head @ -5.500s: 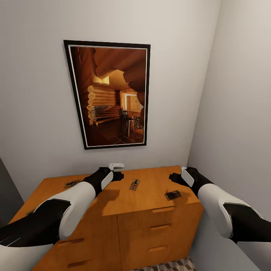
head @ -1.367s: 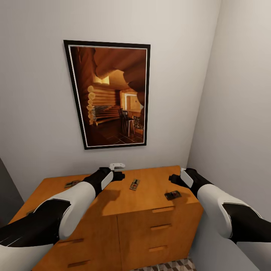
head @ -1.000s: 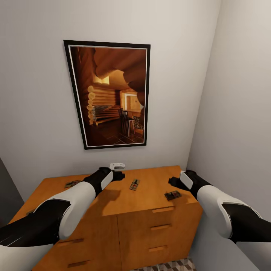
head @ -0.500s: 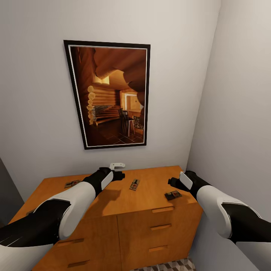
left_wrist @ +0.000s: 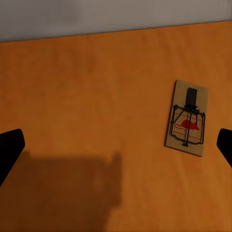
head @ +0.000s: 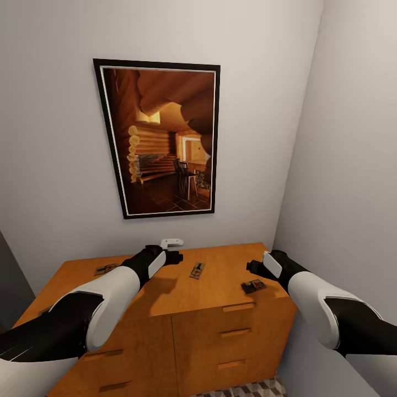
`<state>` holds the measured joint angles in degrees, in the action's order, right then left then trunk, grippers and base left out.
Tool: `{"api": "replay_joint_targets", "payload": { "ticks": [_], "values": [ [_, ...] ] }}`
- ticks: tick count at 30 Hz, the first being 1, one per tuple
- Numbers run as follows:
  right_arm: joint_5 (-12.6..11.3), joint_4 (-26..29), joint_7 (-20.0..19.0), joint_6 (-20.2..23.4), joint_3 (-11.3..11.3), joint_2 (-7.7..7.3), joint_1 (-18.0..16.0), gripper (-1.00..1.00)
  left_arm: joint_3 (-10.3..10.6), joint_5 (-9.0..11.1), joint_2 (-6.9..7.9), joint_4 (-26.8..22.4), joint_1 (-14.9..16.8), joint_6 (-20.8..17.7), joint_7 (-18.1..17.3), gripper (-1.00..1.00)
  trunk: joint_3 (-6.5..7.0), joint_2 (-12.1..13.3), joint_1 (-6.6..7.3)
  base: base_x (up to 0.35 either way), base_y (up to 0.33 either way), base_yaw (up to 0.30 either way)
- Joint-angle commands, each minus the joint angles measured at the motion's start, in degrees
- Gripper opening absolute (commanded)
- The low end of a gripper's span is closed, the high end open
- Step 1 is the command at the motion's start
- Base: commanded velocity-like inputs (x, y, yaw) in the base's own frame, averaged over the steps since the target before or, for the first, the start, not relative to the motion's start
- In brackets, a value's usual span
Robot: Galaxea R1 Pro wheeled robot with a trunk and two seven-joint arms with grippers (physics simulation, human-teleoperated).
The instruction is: Take the four mousetraps from the cabinet in the bathroom and place them on the bathroom floor. Make sure all four end up on the same floor surface, and ensure that at least two of them are either under or directly next to the same bathroom sink.
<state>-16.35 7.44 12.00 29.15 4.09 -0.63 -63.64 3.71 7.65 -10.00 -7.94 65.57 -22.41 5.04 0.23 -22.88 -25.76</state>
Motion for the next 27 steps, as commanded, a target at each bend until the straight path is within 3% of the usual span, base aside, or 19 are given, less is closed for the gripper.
{"api": "replay_joint_targets", "payload": {
  "ticks": [1,27],
  "values": [
    [-0.26,0.12,0.38,0.20,0.36,0.02,0.01,1.00,0.40,0.61,0.00,-0.09,-0.01,-0.32,0.30,1.00,-0.03,-0.04,-0.02,0.007,-0.031,0.000],
    [-0.21,0.12,0.40,0.14,0.31,0.02,0.01,1.00,0.37,0.61,0.00,-0.06,-0.07,-0.36,0.05,1.00,-0.03,-0.04,-0.02,0.007,-0.091,0.000]
  ]
}}
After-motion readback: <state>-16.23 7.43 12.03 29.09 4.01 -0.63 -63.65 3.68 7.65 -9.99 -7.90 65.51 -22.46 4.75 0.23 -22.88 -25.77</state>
